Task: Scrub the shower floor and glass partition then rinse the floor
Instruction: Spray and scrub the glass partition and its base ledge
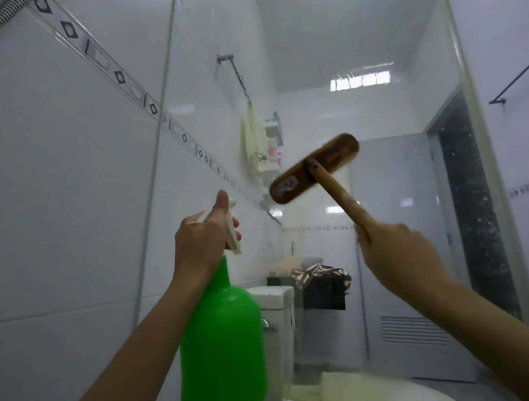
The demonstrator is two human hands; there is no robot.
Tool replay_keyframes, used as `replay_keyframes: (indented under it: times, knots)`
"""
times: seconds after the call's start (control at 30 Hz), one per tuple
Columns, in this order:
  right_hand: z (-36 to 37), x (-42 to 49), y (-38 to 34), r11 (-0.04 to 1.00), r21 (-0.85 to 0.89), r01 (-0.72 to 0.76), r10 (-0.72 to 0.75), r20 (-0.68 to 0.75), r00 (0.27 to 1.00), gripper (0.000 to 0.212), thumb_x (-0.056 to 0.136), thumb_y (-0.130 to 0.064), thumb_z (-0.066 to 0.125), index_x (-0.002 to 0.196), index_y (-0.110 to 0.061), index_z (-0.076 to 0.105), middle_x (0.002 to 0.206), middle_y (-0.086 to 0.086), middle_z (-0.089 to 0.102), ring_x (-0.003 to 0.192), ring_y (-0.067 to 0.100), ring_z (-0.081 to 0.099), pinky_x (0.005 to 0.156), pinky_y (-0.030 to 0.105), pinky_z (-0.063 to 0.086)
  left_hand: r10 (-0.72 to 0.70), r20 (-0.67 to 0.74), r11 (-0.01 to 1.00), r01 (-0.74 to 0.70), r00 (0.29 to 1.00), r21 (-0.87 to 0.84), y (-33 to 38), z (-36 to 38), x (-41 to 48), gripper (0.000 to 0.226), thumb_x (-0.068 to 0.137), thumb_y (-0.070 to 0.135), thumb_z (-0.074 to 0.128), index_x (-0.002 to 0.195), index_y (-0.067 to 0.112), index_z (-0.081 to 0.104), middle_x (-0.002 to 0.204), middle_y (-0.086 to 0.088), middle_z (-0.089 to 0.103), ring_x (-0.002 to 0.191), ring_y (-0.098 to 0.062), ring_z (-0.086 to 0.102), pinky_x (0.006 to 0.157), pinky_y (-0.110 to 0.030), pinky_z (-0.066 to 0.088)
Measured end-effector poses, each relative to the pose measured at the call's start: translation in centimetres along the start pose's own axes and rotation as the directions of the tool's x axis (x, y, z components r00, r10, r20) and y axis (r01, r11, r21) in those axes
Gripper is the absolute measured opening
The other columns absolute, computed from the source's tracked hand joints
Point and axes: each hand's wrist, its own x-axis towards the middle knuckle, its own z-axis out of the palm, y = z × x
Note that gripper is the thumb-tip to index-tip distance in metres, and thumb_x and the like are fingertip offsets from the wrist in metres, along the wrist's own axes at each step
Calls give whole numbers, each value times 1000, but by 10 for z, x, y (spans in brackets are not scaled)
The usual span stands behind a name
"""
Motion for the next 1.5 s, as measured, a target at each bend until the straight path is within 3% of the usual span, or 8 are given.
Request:
replay_keyframes:
  times: [0.13, 0.43, 0.57, 0.77, 0.93, 1.03, 1.3, 1.5]
  knots:
    - [-3, 89, -41, 991, -97, 96, -106, -114, 988, 54, 104, -27, 30, 152, -35, 7, 59, -1, 42, 43, 10, 43, 40, 20, 34, 27, -9, 999, -28, 1000, -22, -6, -4, 12, 45, 95, 56, 47, 88, 21, 73, 86, 2, 75, 84, -19, 72, 72, -33, 51]
    - [-27, 44, -40, 991, -135, 23, -12, 80, 997, 44, 103, -31, 31, 147, -33, 25, 68, 4, 54, 54, 16, 57, 58, 32, 57, 5, -89, 996, -13, 996, -85, -22, -35, 22, 43, 96, 56, 45, 90, 26, 74, 87, 7, 76, 88, -13, 70, 56, -24, 39]
    - [-28, 144, -77, 977, -169, 128, -139, -52, 989, 55, 103, -20, 32, 149, -44, 12, 78, 9, 54, 53, 15, 46, 46, 27, 37, 3, -92, 998, -9, 996, -65, -19, -38, 28, 42, 97, 56, 44, 92, 26, 73, 86, 7, 75, 85, -11, 70, 55, -26, 42]
    - [-22, 83, -66, 993, -119, 27, -16, 93, 996, 41, 103, -29, 30, 142, -39, 30, 75, 5, 54, 62, 19, 57, 56, 35, 53, 15, -142, 997, -26, 990, -75, -25, -52, 30, 38, 97, 53, 47, 82, 29, 72, 82, 6, 76, 85, -18, 71, 80, -36, 56]
    - [15, 88, -105, 977, -157, 142, -142, 10, 990, 65, 101, -18, 35, 148, -49, 1, 73, 7, 52, 52, 14, 49, 44, 26, 40, 22, -106, 999, -26, 994, -30, -24, -72, 27, 46, 97, 55, 44, 94, 19, 74, 87, 1, 76, 48, -16, 63, 49, -26, 48]
    - [30, 142, -127, 976, -134, 169, -177, -50, 983, 63, 101, -14, 34, 148, -46, 7, 112, 24, 59, 57, 22, 50, 48, 30, 44, 38, -131, 999, -39, 991, -4, -24, -80, 22, 50, 97, 56, 43, 98, 16, 73, 91, 0, 76, 41, -12, 56, 50, -27, 47]
    - [47, -72, -58, 998, -23, -57, 61, 266, 962, 50, 95, -48, 16, 125, -26, 50, 61, -9, 52, 49, 4, 58, 57, 12, 53, 37, -73, 999, -37, 997, 2, -21, -97, 7, 50, 96, 55, 44, 93, 16, 75, 87, 1, 77, 38, -12, 51, 45, -25, 43]
    - [42, 12, -66, 997, 66, 29, -27, -38, 999, 44, 103, -31, 36, 146, -29, 31, 62, 6, 57, 44, 17, 55, 48, 32, 55, 48, -43, 998, -47, 998, 35, -15, -80, -6, 48, 97, 54, 45, 92, 16, 75, 85, 2, 76, 36, -12, 51, 41, -22, 43]
